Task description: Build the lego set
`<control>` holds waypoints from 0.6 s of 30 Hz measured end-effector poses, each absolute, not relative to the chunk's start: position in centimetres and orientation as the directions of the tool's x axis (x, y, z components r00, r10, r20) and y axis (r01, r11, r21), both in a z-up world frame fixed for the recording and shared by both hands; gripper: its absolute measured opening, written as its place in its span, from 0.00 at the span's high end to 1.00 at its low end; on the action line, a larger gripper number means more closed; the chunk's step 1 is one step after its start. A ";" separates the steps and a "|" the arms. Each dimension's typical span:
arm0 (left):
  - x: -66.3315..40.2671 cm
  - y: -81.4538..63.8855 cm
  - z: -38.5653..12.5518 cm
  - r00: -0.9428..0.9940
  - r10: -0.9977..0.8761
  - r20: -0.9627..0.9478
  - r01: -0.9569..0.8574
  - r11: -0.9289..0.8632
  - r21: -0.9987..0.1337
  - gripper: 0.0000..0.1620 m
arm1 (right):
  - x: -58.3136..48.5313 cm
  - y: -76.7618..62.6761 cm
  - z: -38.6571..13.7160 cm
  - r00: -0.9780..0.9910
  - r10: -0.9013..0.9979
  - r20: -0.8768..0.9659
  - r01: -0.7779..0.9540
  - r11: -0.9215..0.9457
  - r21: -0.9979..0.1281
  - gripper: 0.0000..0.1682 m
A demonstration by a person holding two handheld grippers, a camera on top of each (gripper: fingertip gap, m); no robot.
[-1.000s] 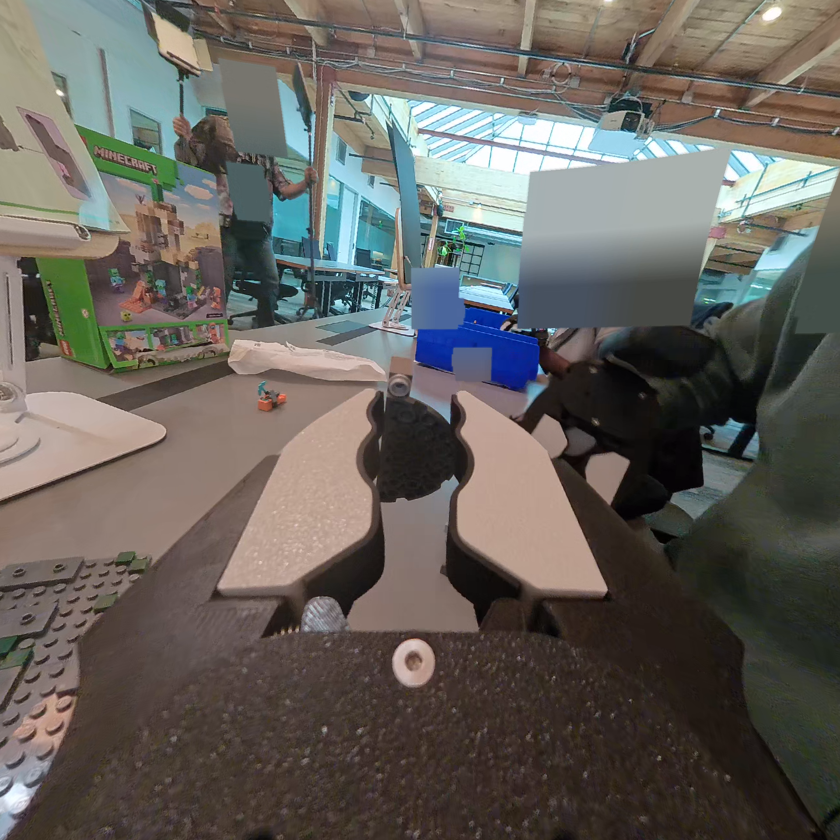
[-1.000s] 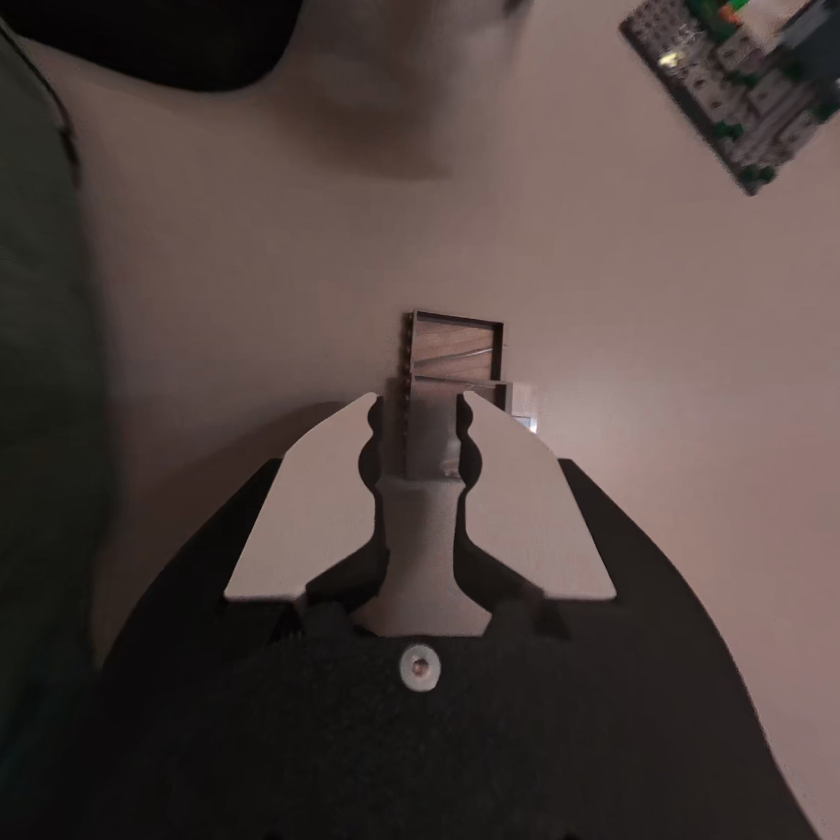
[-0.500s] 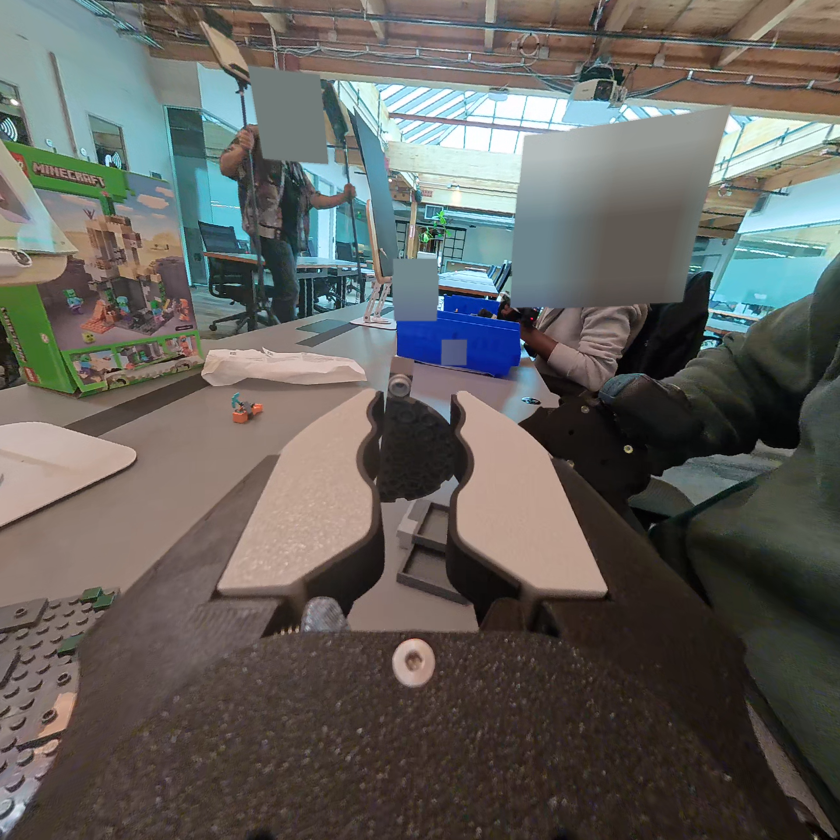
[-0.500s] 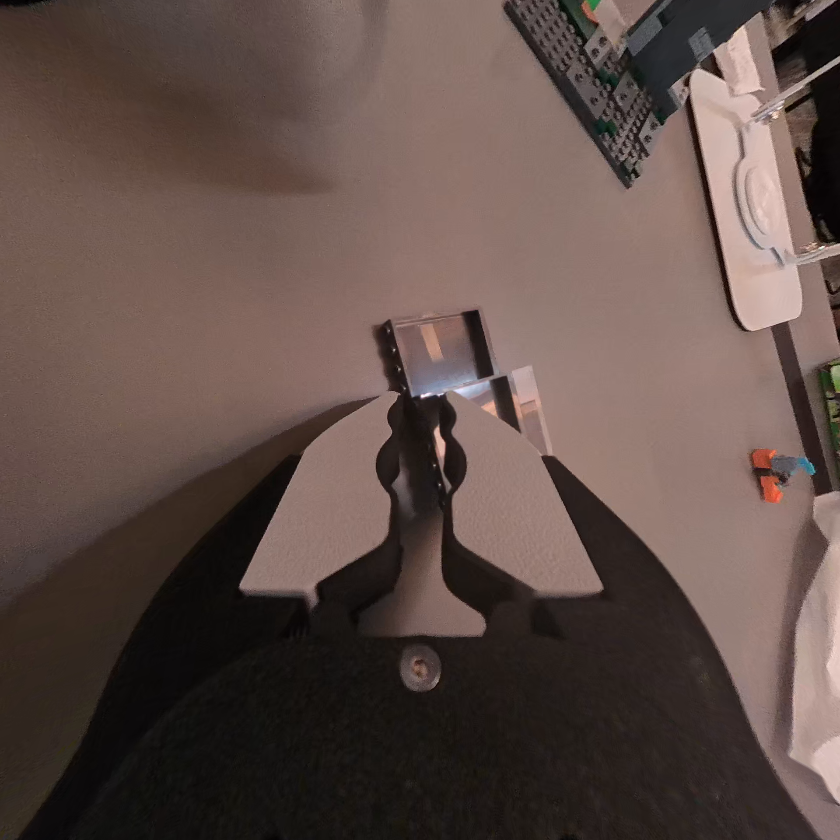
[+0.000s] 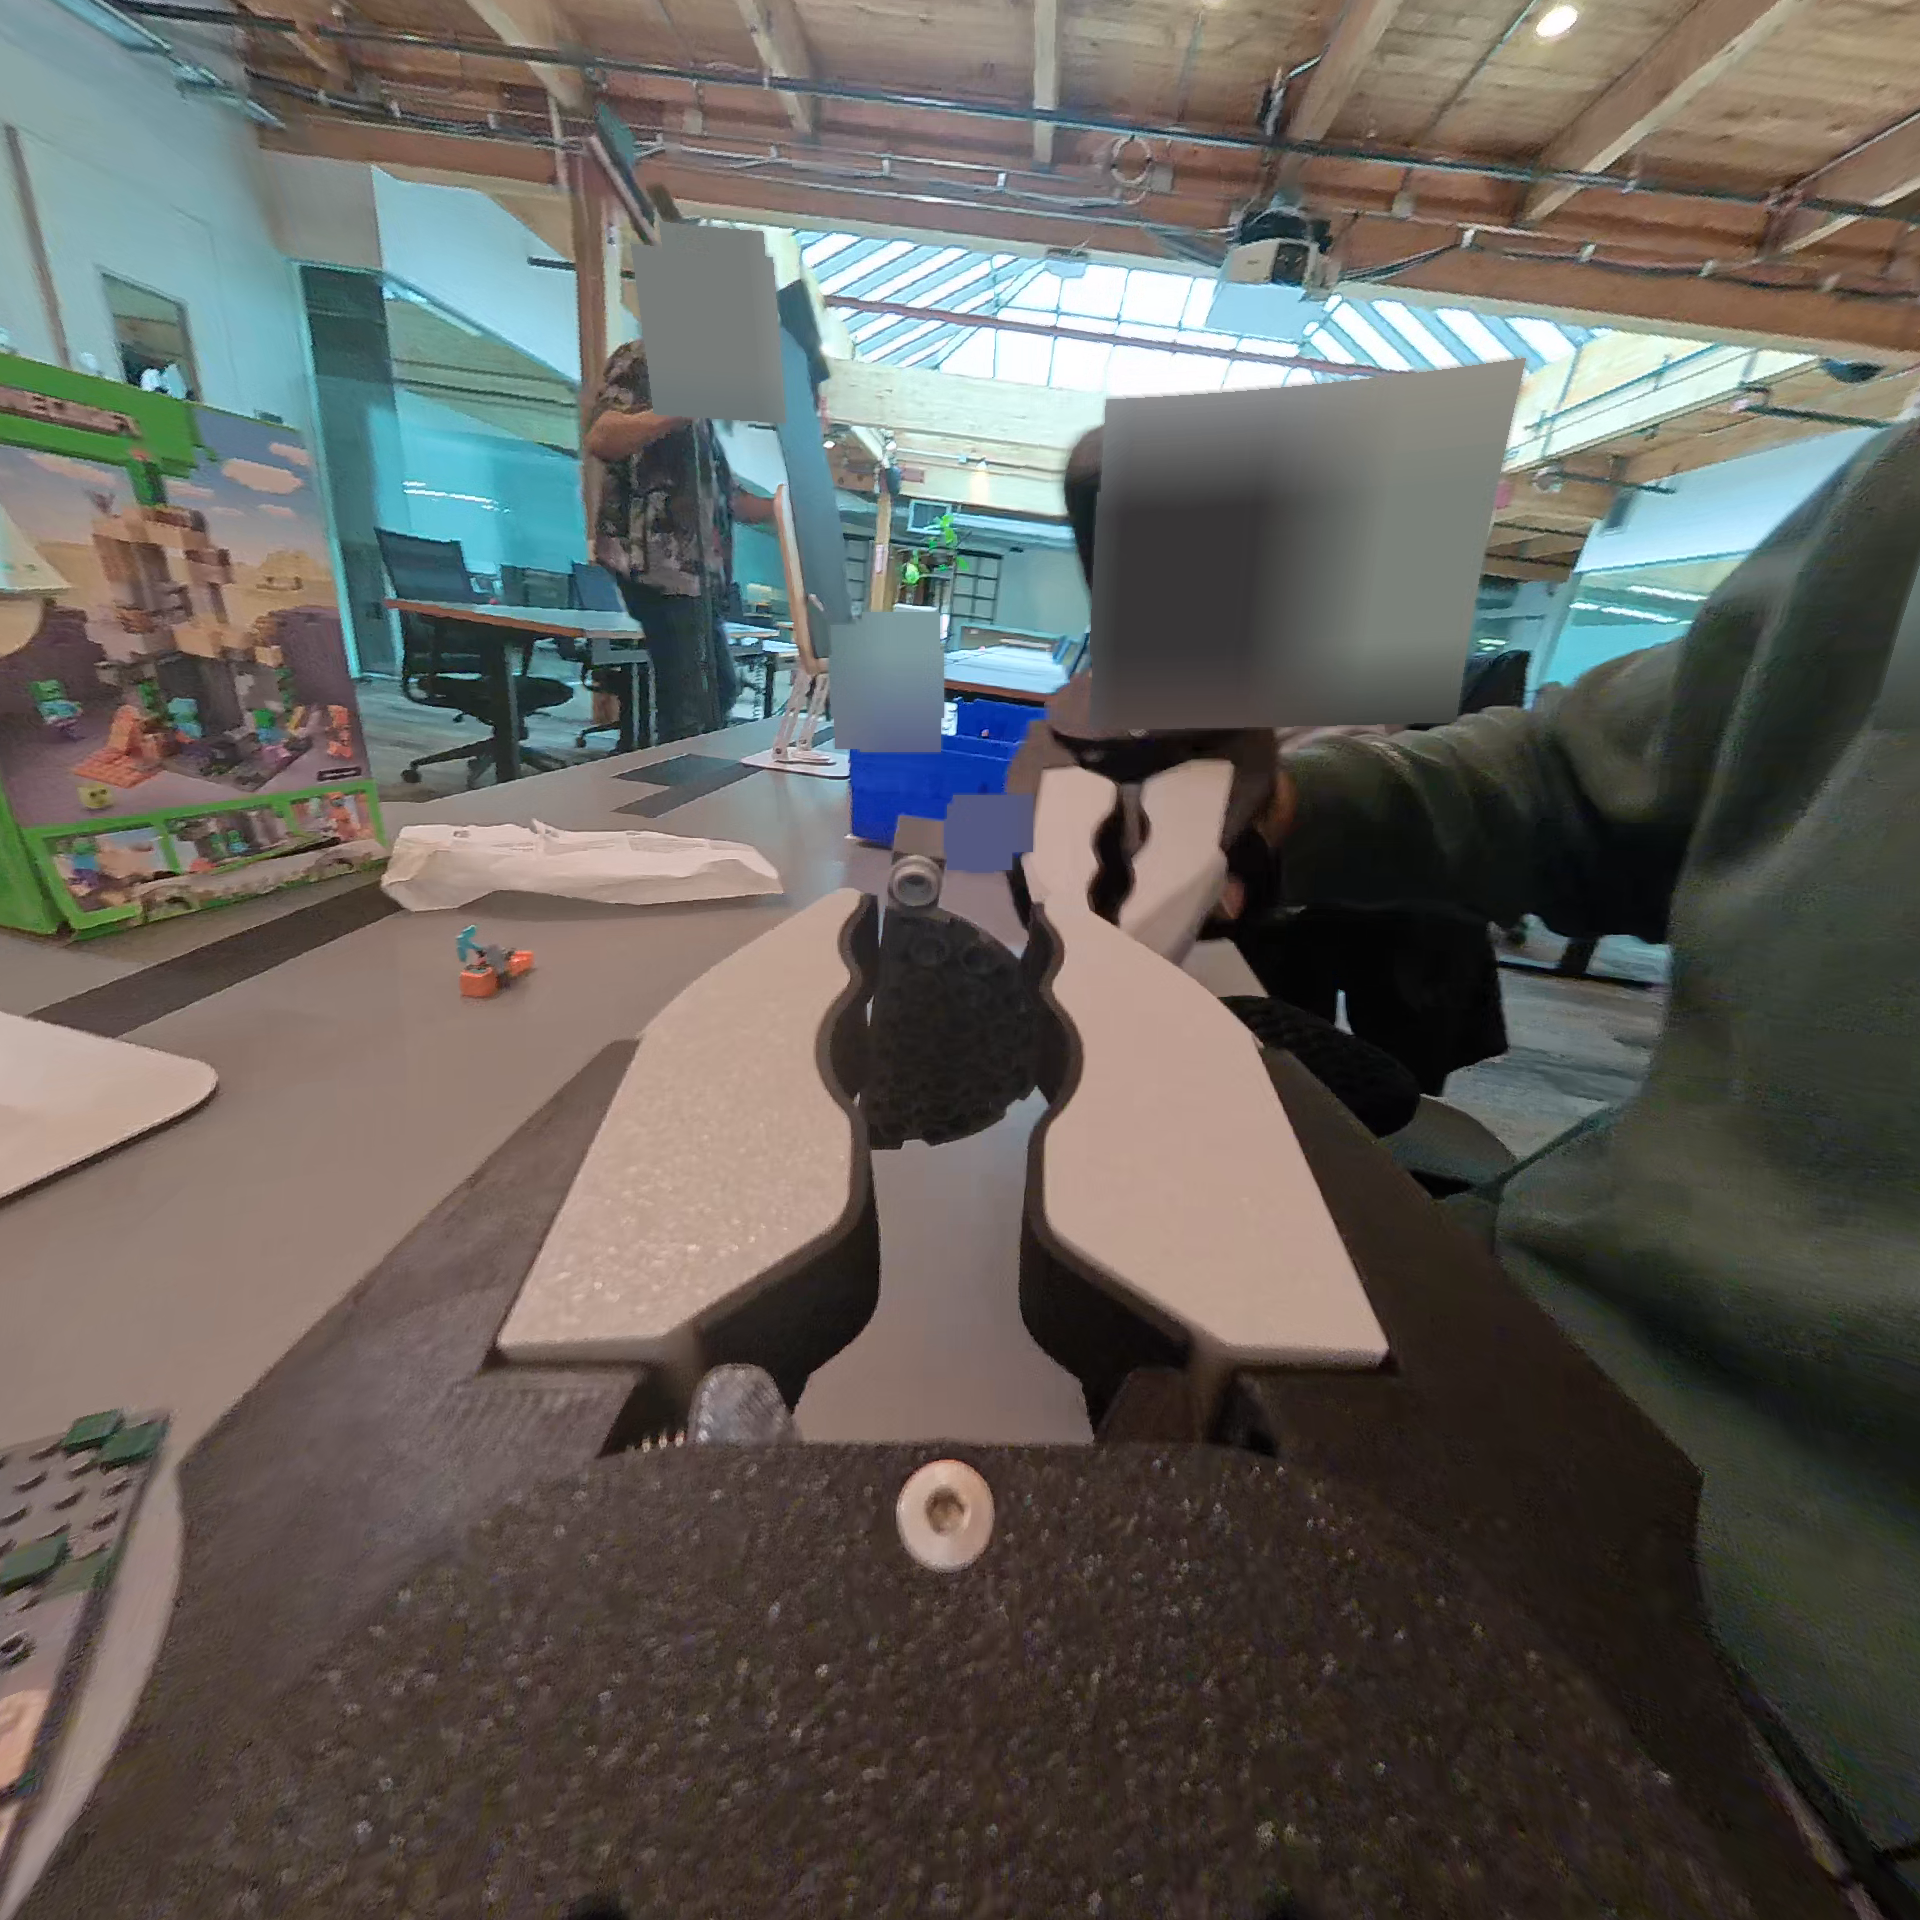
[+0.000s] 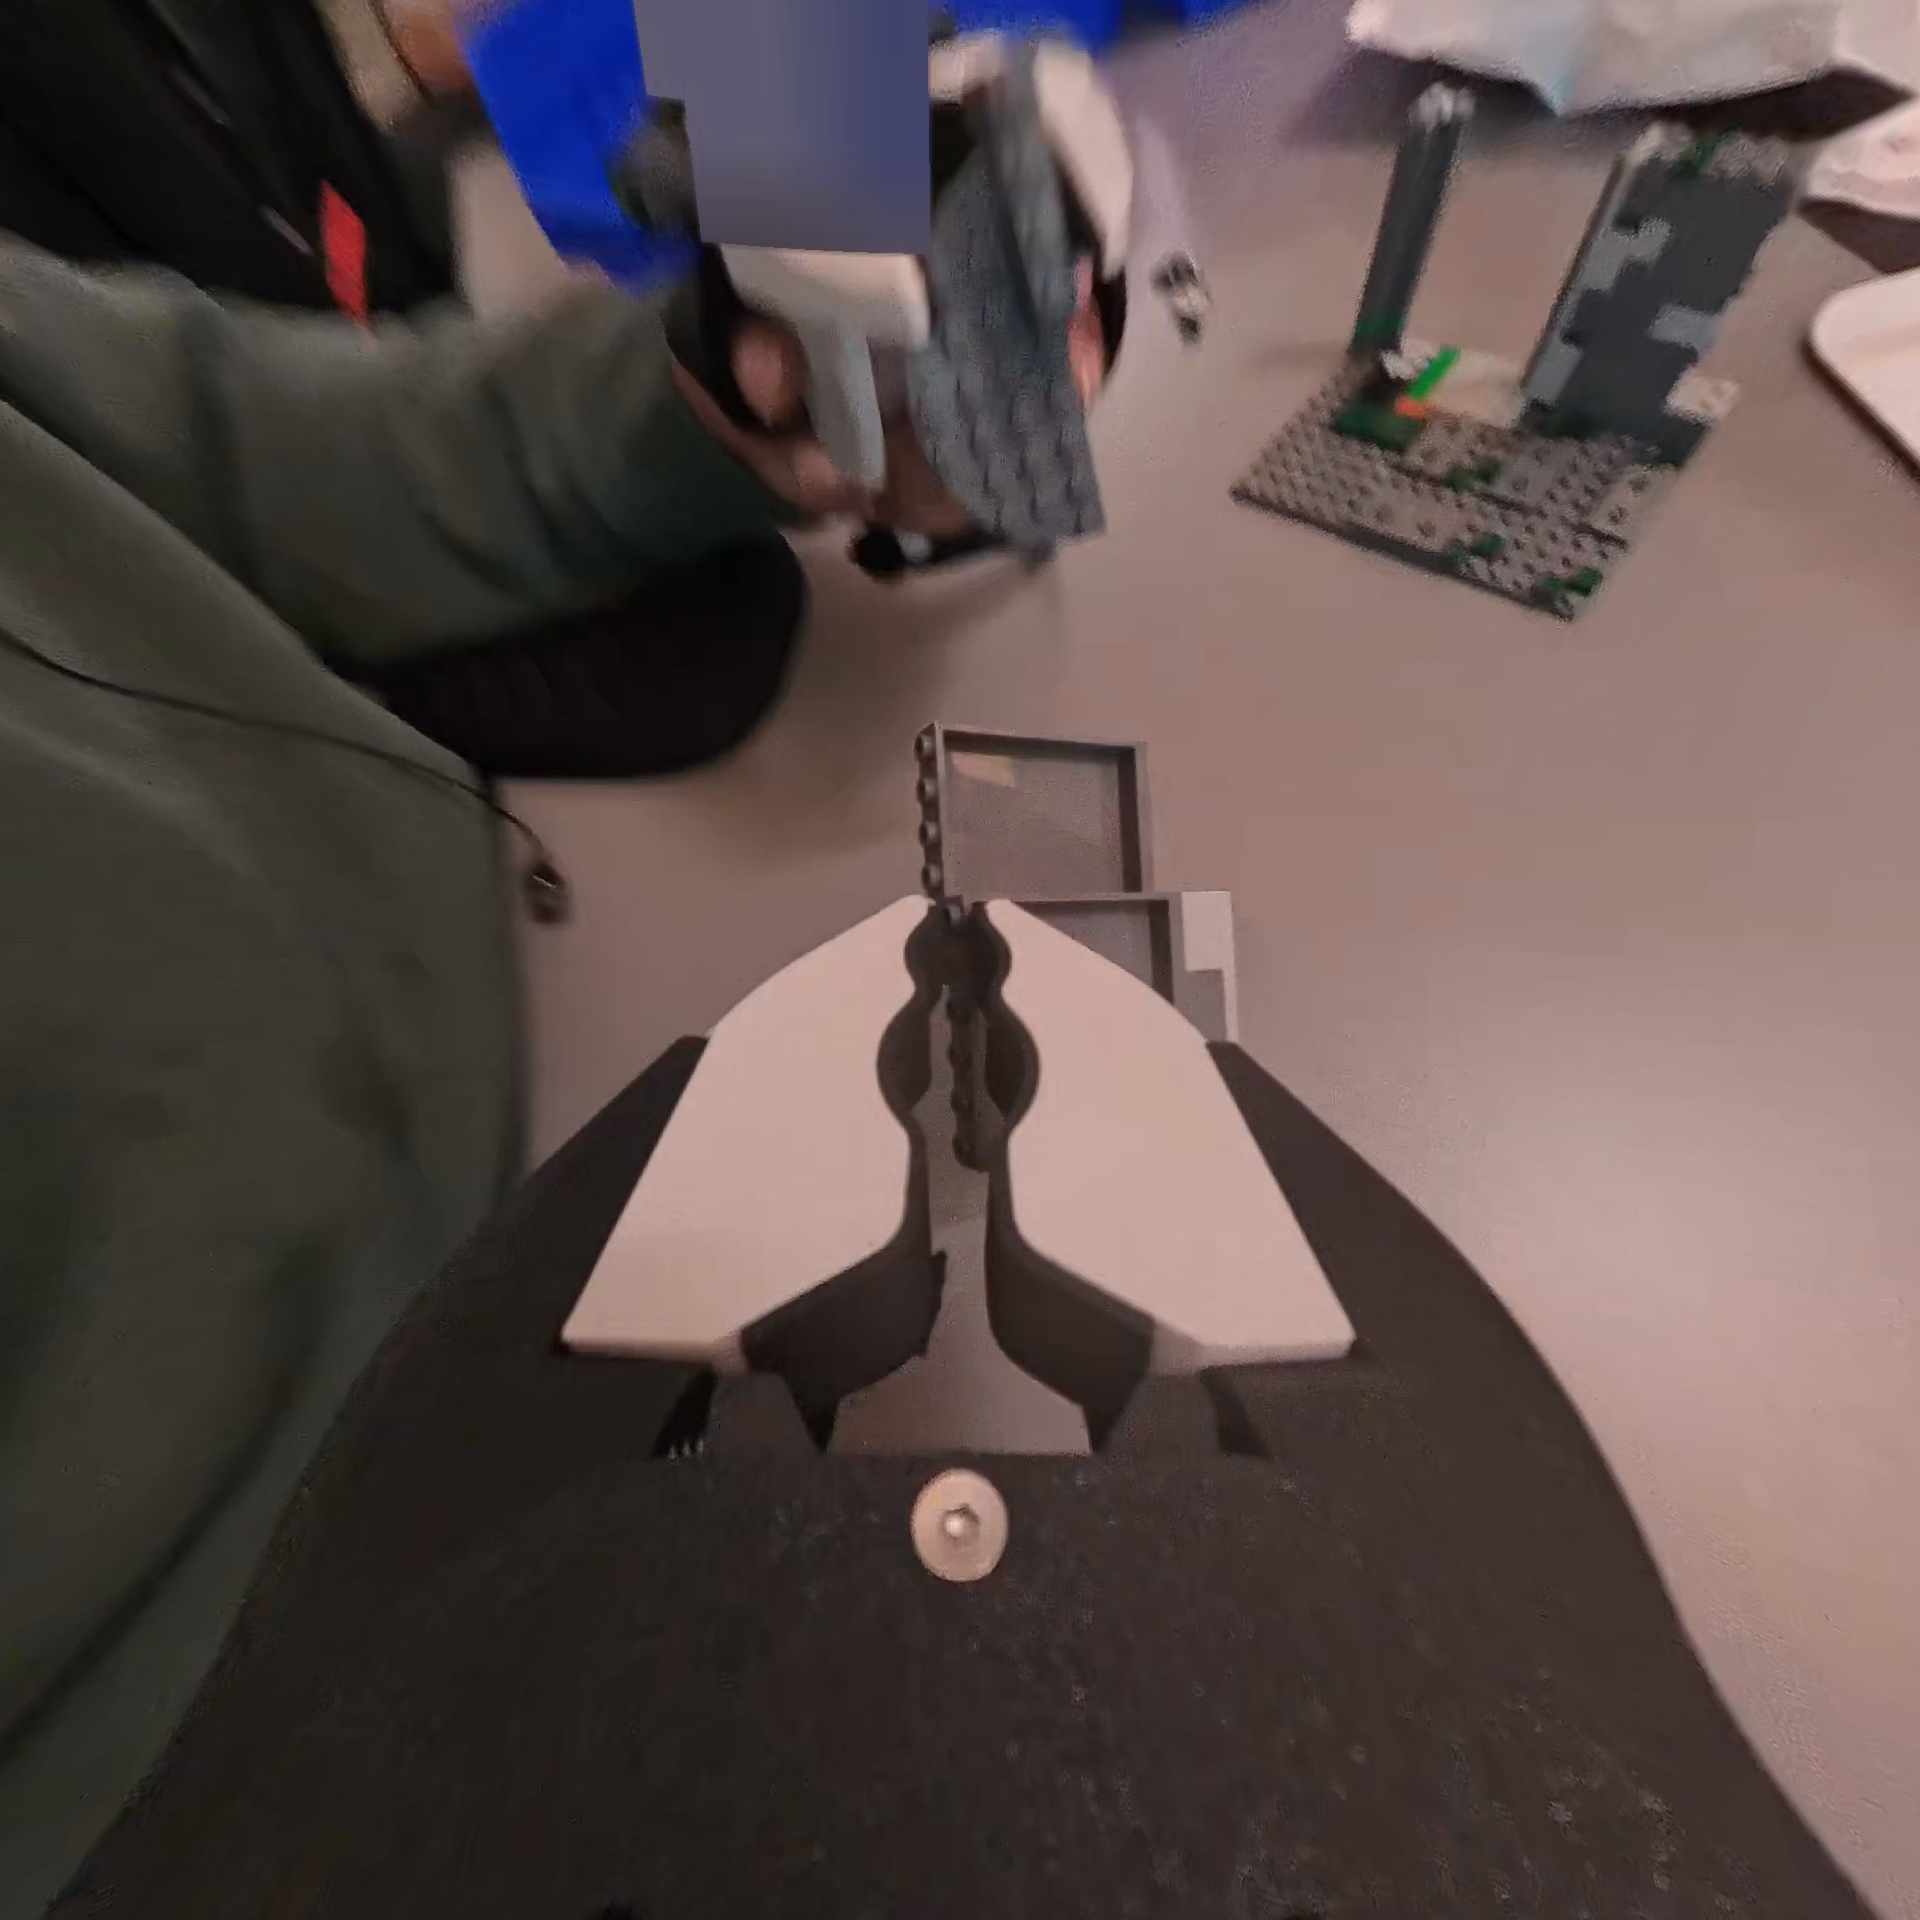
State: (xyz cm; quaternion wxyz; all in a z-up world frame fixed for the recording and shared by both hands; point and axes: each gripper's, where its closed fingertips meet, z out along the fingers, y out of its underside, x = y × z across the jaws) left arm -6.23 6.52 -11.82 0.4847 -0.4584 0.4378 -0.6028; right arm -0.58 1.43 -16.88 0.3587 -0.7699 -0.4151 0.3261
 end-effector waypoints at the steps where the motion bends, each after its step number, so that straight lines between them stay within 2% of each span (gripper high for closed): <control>1: -6.2 6.2 -11.7 -0.130 -0.983 0.131 0.191 -0.154 -0.969 0.83 | -0.5 1.2 -15.5 0.396 0.878 -0.269 0.342 -0.413 -0.844 0.98; 4: -6.2 5.2 -11.2 -0.195 -0.970 0.142 0.221 -0.184 -0.958 0.83 | -0.6 0.5 -11.3 0.208 0.882 -0.422 0.141 -0.454 -0.880 0.98; 8: -6.4 3.6 -10.1 -0.305 -0.940 0.155 0.276 -0.242 -0.930 0.83 | -1.2 -0.2 -7.9 -0.043 0.880 -0.473 -0.054 -0.475 -0.878 0.97; 14: -7.0 2.1 -8.9 -0.419 -0.896 0.148 0.331 -0.303 -0.894 0.83 | -2.5 0.0 -7.9 -0.224 0.845 -0.486 -0.114 -0.518 -0.848 0.97; 18: -7.2 2.0 -8.9 -0.444 -0.883 0.154 0.334 -0.323 -0.886 0.84 | -3.1 0.0 -8.4 -0.276 0.818 -0.504 -0.102 -0.547 -0.831 0.97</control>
